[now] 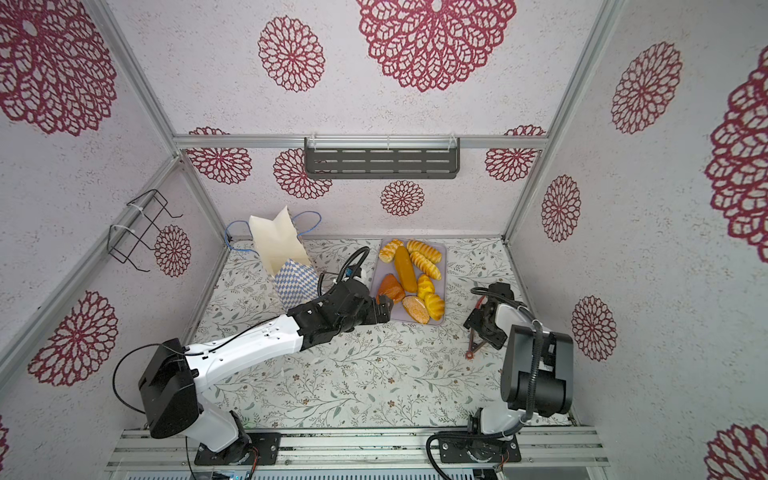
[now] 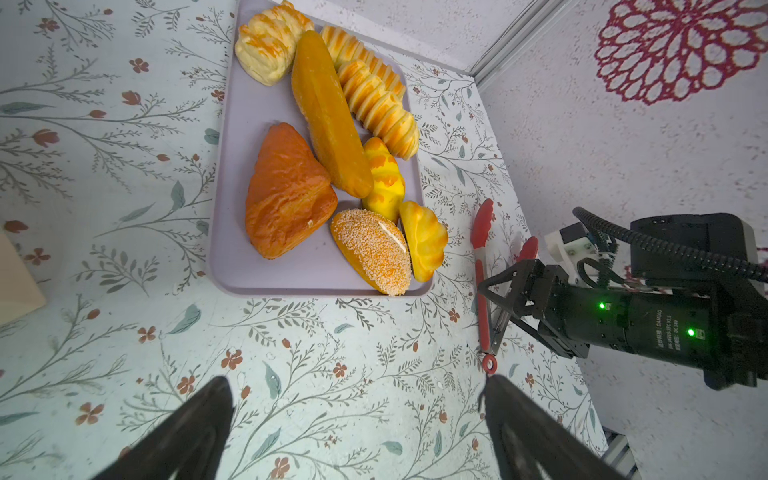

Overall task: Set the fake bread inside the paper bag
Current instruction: 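Grasp the red tongs with the right gripper and lift them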

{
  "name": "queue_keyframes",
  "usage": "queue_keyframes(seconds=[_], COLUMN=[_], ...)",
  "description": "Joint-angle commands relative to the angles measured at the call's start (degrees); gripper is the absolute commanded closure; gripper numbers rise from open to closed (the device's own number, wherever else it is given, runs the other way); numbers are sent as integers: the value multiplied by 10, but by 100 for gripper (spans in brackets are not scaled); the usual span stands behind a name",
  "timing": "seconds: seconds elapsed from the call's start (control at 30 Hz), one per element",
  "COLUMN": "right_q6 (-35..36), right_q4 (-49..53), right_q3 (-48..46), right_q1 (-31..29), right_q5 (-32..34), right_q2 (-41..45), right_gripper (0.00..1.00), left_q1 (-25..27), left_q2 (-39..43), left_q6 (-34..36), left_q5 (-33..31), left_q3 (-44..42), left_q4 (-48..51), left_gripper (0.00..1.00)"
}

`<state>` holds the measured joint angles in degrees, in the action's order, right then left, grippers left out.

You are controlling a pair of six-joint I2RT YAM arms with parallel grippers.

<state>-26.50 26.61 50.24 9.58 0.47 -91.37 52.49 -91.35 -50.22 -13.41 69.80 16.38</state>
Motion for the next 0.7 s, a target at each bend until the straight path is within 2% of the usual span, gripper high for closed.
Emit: queue_keyframes(seconds=[0.0,0.33,0.67], right_q6=[9,-22,-56], right_q4=[1,-21,-58], right_q3=[2,0,-10], right_q1=[-18,-41,-42], right_q5=[28,67,69], right_q2=[-1,-27,-53], right_gripper=[25,24,22], left_q1=[-6,-6,-6], left_q2=[24,52,80], left_q6=[-13,-22,-30], left_q5=[-14,-28,-35], left_q3=[-10,-35,-60], left_q4=[-15,-17,-18], left_gripper=[3,2,2])
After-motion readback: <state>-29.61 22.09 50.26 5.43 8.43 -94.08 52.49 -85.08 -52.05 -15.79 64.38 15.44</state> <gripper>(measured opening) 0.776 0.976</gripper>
